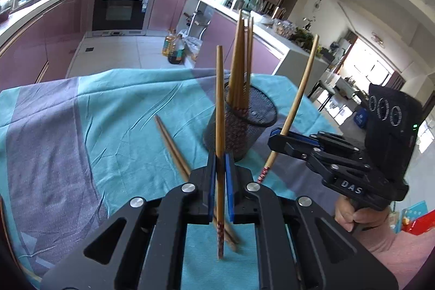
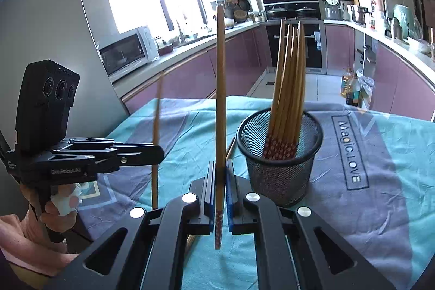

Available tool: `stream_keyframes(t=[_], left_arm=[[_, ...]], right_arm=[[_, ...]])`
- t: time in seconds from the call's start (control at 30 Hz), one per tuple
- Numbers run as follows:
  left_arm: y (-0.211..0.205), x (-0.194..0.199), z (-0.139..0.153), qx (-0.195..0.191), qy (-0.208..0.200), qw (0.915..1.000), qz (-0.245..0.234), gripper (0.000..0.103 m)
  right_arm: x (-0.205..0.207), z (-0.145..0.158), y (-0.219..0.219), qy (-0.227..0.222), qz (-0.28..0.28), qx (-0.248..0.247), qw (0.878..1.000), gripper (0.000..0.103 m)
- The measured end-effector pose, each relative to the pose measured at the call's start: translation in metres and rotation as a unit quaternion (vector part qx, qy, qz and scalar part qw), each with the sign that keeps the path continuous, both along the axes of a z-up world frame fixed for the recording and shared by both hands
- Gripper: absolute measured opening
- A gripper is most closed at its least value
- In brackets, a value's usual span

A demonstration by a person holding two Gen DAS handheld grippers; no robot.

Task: Organize utensils
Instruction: 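Lift both chopsticks upright and carry them over the mesh holder, then lower both chopsticks into the mesh holder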

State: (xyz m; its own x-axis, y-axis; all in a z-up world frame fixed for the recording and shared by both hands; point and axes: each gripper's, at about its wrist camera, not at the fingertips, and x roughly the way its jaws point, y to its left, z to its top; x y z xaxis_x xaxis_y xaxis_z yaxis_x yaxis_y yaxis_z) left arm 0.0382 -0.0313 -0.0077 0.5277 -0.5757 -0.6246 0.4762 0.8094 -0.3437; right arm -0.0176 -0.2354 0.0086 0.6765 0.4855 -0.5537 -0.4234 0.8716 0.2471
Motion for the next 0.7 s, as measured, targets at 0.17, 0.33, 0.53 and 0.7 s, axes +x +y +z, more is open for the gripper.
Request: stream_keyframes(t=[0.17,0.33,0.53,0.7], left_arm=[[0.003,-0.005,0.015,-0.013,-0.014,0.9998,-0.005,0.007],[0.005,-0.007,0.027,-0.027,-0.023,0.9993,-0.008,0.007],[0.002,-0.003,0.039,-0.041,-0.03,0.9986,-0.014,0.007],[-0.003,0.0,0.055,-0.048,-0.044,0.9978,-0.015,0.007]], right_arm=[[-0.002,0.007,-0.005,-0.01,-0.005,0.005,1.0,0.006],[-0.002,0.013,-0.011,-0.019,-0.009,0.01,1.0,0.006],[0.0,0.02,-0.015,-0.03,-0.013,0.008,0.999,0.006],[0.003,0.033,-0.019,-0.046,-0.019,0.01,0.999,0.006]])
